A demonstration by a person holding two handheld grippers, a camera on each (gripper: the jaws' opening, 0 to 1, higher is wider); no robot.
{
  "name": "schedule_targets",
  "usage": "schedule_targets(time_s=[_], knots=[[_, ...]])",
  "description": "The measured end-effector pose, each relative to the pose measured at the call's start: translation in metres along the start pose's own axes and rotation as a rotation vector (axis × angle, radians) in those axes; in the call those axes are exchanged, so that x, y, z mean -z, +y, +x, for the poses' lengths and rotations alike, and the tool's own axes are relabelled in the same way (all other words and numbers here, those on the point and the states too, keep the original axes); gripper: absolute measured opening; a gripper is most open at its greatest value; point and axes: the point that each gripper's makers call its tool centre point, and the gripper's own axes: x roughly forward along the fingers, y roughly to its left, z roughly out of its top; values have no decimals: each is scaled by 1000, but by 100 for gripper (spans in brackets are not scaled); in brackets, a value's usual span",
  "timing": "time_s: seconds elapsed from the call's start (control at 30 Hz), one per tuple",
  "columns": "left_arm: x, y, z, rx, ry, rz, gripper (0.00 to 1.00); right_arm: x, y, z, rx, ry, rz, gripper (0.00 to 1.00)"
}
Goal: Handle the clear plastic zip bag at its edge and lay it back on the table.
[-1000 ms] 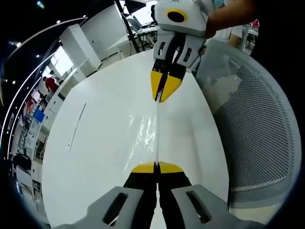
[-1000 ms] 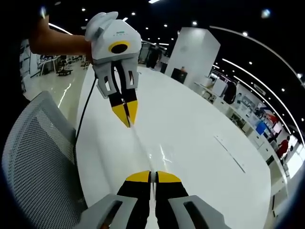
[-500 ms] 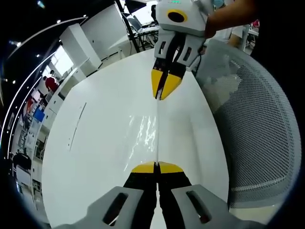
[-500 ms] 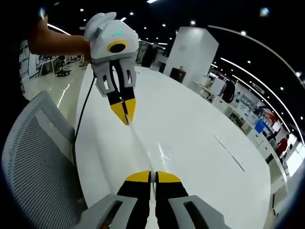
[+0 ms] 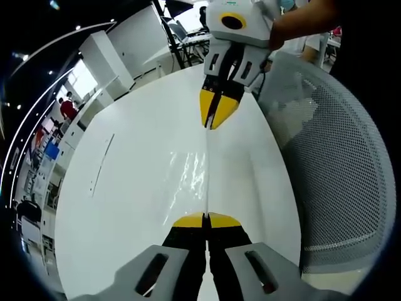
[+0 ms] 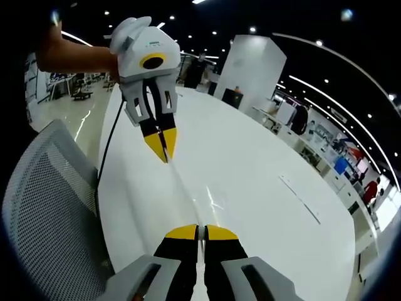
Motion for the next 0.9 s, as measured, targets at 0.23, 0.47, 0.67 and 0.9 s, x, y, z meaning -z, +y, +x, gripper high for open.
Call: schedule_targets(time_s=[0.23,0.47,0.67,0.9], knots=[[1,1,0,-2,0,-2,0,1,-1,-1,1,1,2,0],[0,0,-1,-3,-1,-2,0,1,-1,-1,1,0,3,0],[1,0,-2,-2,0,1,0,2,0,-1,-2,2,3,0],[1,0,-2,1,0,0,0,3,-1,-3,-1,5,4,0]])
